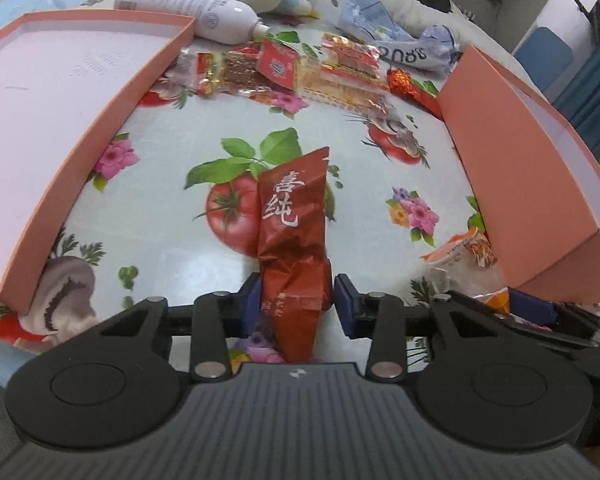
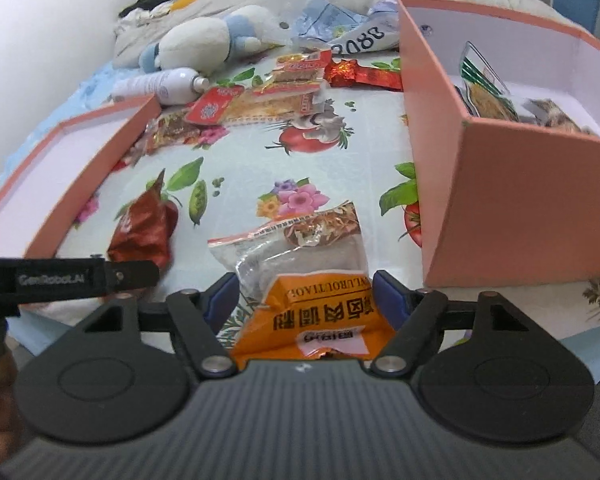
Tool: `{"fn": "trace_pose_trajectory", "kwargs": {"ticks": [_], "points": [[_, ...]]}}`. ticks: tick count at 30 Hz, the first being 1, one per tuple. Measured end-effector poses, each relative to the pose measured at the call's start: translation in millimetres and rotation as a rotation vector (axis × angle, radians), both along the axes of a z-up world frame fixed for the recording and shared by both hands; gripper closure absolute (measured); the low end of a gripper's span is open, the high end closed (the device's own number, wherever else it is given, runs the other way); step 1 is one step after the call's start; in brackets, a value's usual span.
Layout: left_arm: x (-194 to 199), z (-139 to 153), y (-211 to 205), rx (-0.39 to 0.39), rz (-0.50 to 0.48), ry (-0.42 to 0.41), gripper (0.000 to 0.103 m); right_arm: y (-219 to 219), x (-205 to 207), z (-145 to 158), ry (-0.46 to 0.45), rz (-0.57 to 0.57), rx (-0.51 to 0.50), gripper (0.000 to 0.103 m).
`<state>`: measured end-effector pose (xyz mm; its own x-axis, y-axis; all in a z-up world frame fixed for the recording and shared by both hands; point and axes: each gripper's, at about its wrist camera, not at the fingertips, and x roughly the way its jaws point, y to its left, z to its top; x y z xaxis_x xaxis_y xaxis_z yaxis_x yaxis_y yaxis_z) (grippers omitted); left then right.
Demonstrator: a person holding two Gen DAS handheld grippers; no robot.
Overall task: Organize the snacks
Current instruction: 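Lift both held packets and carry them over the deep pink box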
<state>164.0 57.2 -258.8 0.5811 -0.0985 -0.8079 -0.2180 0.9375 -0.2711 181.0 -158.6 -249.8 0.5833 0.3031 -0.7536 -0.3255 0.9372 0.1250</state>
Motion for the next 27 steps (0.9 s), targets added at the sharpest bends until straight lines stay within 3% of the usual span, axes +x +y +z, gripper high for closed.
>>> {"fn": "trace_pose_trajectory", "kwargs": {"ticks": [6, 14, 22, 27], "points": [[-8.2, 9.7, -4.5, -0.031, 0.030, -0.022, 0.063, -0.3, -1.4, 11.6, 0.033, 0.005, -0.012, 0.039], [-27.4, 35.5, -6.0, -0.063, 0.060, -0.034, 0.063, -5.3, -14.4, 39.8, 0.001, -0.002, 0.009, 0.042], [-58.6, 84.2, -13.4, -0.080, 0.070, -0.101, 0.063, -24.7, -44.8, 84.7, -0.048, -0.028, 0.056, 0.042], [-79.0, 113.3, -23.9, -0.084, 0.029, -0.136, 0.063, -39.9, -67.4, 117.0, -0.105, -0.056, 0.081, 0.042]]}}
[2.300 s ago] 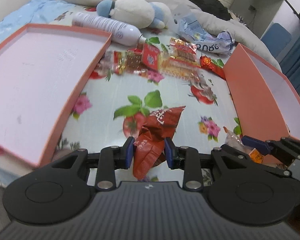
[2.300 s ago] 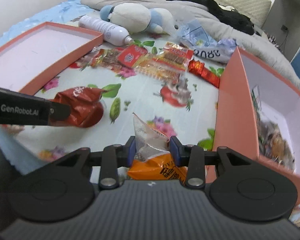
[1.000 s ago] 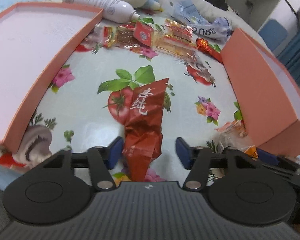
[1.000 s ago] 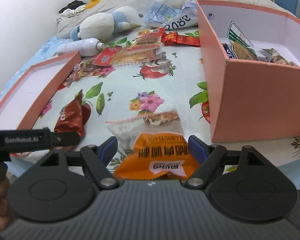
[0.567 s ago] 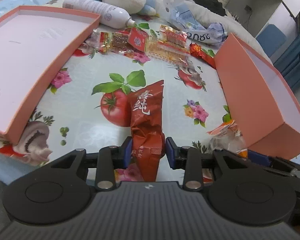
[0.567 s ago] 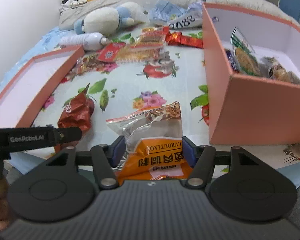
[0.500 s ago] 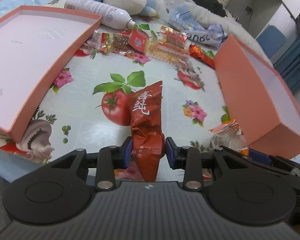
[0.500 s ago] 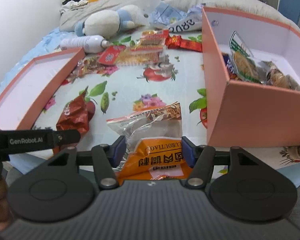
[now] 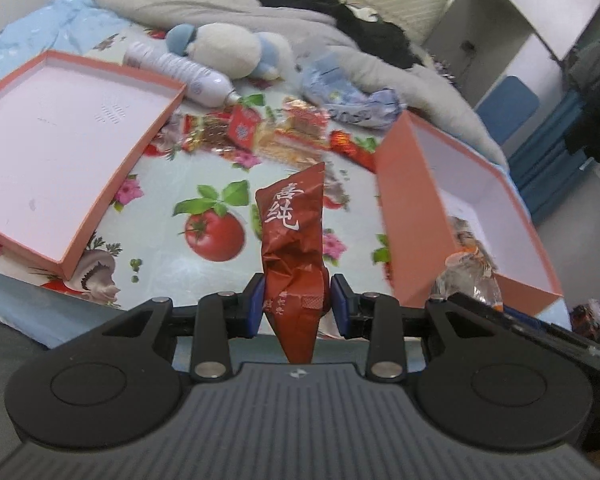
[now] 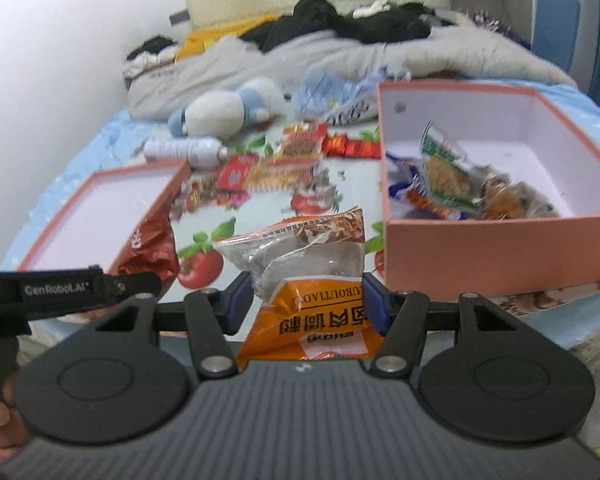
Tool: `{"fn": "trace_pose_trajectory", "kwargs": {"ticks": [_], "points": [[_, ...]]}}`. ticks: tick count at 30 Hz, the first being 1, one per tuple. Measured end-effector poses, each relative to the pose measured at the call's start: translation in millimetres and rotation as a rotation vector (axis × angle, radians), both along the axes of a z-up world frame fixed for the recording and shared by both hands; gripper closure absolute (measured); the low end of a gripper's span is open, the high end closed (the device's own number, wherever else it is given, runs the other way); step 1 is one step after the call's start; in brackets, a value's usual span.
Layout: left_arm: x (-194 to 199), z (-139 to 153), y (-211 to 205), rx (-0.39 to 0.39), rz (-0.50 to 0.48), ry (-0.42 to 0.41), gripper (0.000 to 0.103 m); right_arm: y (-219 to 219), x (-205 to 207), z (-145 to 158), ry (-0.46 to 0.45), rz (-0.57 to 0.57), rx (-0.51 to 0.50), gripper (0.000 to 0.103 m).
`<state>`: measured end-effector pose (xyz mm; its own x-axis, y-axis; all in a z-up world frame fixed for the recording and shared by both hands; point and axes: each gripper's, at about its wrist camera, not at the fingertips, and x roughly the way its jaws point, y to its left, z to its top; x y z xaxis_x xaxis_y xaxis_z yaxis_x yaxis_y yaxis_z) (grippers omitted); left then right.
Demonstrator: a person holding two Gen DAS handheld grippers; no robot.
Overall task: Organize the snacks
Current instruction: 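Lift both held packets and carry them over the deep pink box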
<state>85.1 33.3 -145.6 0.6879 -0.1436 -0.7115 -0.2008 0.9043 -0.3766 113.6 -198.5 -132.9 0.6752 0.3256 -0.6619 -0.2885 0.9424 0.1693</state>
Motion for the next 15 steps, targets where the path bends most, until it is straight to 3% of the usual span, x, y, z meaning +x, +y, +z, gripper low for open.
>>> {"fn": "trace_pose_trajectory", "kwargs": {"ticks": [7, 15], "points": [[-24.4, 32.7, -19.8, -0.013, -0.052, -0.066, 0.063, -22.0, -32.9, 32.6, -0.060, -0.056, 0.008, 0.042], [-18.9, 41.7, -50.0, -0.022, -0.132, -0.066, 0.063, -41.5, -44.1, 45.3, -0.077, -0.094, 0.002, 0.042]]}}
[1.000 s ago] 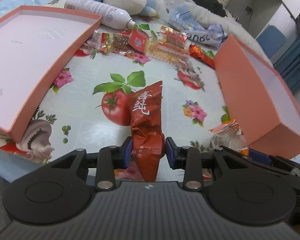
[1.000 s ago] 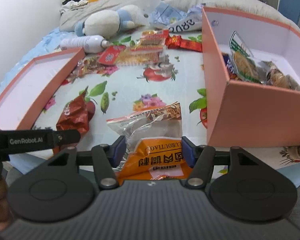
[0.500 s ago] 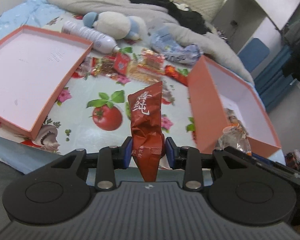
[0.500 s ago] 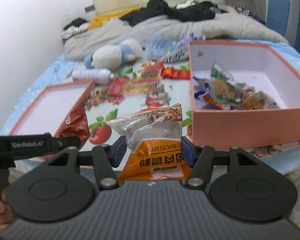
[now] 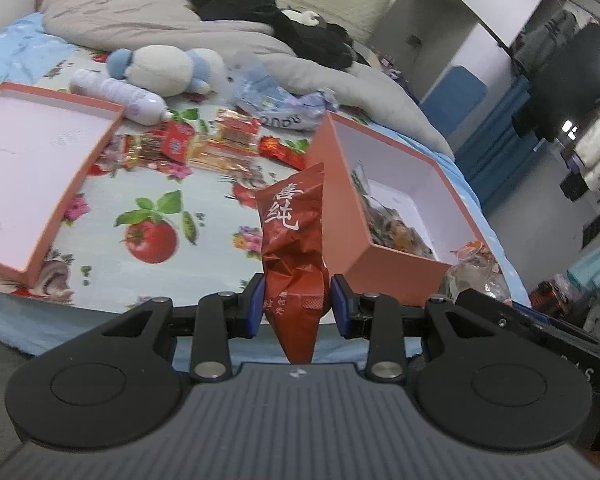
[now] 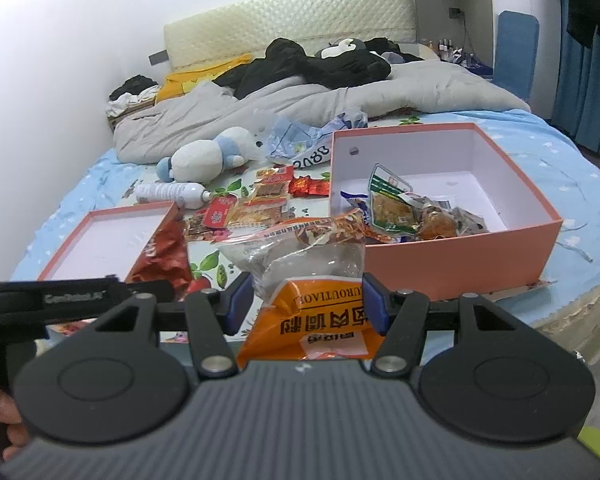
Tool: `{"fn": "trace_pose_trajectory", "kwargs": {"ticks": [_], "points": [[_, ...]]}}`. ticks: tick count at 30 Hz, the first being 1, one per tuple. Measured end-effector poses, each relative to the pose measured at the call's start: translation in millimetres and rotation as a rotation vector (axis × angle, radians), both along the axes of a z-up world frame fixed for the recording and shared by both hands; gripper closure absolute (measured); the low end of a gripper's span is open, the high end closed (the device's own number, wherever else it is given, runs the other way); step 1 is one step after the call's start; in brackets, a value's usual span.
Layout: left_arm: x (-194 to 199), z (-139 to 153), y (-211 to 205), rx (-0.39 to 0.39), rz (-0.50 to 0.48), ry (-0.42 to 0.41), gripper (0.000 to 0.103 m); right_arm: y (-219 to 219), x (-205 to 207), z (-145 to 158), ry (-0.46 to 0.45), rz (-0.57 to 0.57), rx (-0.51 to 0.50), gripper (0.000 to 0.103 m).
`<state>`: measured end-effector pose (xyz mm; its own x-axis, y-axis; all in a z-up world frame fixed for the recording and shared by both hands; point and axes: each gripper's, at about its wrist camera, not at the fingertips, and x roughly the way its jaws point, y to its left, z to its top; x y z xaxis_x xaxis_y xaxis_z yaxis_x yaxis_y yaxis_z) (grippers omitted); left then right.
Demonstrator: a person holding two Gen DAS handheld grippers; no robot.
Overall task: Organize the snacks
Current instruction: 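Lift both held packets and carry them over the deep pink box, then lower both packets into the deep box and open both grippers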
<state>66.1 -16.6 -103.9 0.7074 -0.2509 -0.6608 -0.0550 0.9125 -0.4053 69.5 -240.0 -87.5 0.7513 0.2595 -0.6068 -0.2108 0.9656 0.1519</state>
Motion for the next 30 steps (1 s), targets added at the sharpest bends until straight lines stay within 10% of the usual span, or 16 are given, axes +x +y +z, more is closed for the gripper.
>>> {"fn": "trace_pose_trajectory", "kwargs": {"ticks": [30], "points": [[224.1, -23.8, -163.4, 0.014, -0.228, 0.120, 0.063, -119.2, 170.4, -23.0, 0.121, -0.144, 0.024, 0.042]]}}
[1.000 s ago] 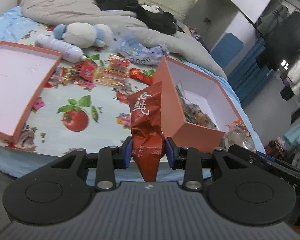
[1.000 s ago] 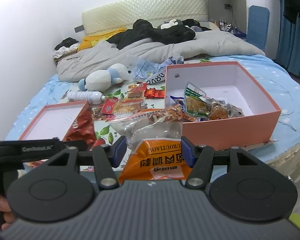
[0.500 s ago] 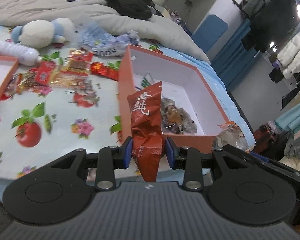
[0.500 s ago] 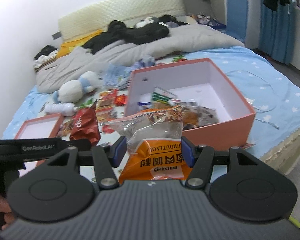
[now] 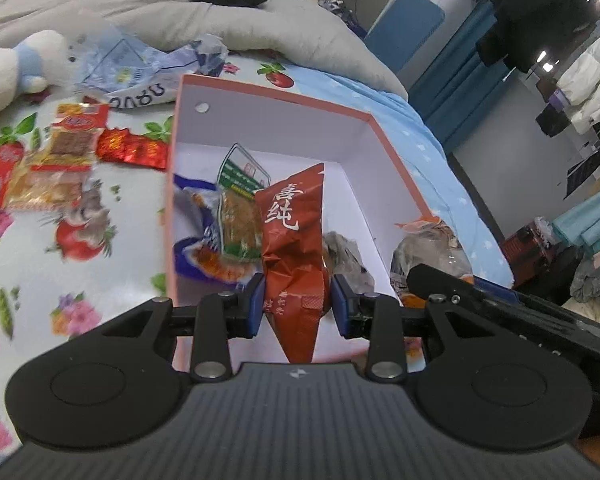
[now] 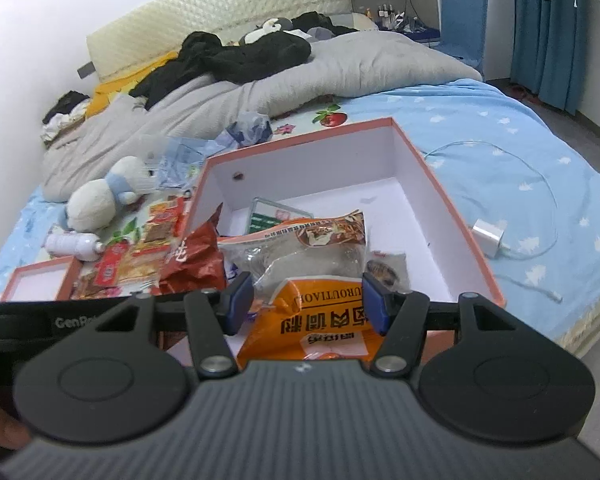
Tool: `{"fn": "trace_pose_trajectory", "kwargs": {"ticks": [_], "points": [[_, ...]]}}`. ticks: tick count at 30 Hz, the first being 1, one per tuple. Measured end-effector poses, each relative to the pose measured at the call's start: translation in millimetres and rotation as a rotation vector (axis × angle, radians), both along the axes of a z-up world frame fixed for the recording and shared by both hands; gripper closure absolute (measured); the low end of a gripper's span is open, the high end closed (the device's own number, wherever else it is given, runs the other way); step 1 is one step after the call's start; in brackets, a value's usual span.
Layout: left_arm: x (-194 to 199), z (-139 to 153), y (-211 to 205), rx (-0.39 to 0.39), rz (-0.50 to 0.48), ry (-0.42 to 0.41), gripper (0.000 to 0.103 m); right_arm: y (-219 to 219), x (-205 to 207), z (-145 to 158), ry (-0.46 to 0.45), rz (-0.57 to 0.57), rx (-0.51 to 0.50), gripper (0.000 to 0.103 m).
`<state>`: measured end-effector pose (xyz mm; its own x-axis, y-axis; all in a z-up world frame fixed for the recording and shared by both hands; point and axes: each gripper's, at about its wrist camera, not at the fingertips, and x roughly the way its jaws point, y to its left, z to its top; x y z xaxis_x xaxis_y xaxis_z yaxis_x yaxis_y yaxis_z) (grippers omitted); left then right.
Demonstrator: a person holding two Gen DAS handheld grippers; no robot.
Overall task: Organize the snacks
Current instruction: 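Lower both packets into the deep box and open both grippers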
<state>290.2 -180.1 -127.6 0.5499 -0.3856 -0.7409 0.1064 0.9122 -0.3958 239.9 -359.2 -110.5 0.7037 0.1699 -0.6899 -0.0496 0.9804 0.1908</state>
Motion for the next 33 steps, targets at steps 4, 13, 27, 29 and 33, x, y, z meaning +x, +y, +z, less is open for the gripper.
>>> {"fn": "trace_pose_trajectory", "kwargs": {"ticks": [4, 13, 27, 29, 33], "points": [[33.6, -15.0, -10.5, 0.009, -0.005, 0.023, 0.063, -12.9, 25.5, -16.7, 0.040, -0.010, 0.007, 0.042], [77.5, -55.8, -14.4, 0.030, -0.006, 0.118, 0.063, -39.4, 69.6, -55.4, 0.130, -0.027, -0.002, 0.042], [73.3, -47.8, -16.1, 0.049, 0.015, 0.115, 0.050, -38.6, 66.9, -55.2, 0.146, 0.023, 0.036, 0.024], [62.7, -37.9, -13.8, 0.045, 0.018, 0.098, 0.050, -36.8, 58.0, -46.9, 0.129, 0.029, 0.032, 0.024], [37.5, -17.5, -9.4, 0.047, 0.016, 0.063, 0.050, -31.6, 33.8, -29.3, 0.089, 0.029, 0.036, 0.024]]}}
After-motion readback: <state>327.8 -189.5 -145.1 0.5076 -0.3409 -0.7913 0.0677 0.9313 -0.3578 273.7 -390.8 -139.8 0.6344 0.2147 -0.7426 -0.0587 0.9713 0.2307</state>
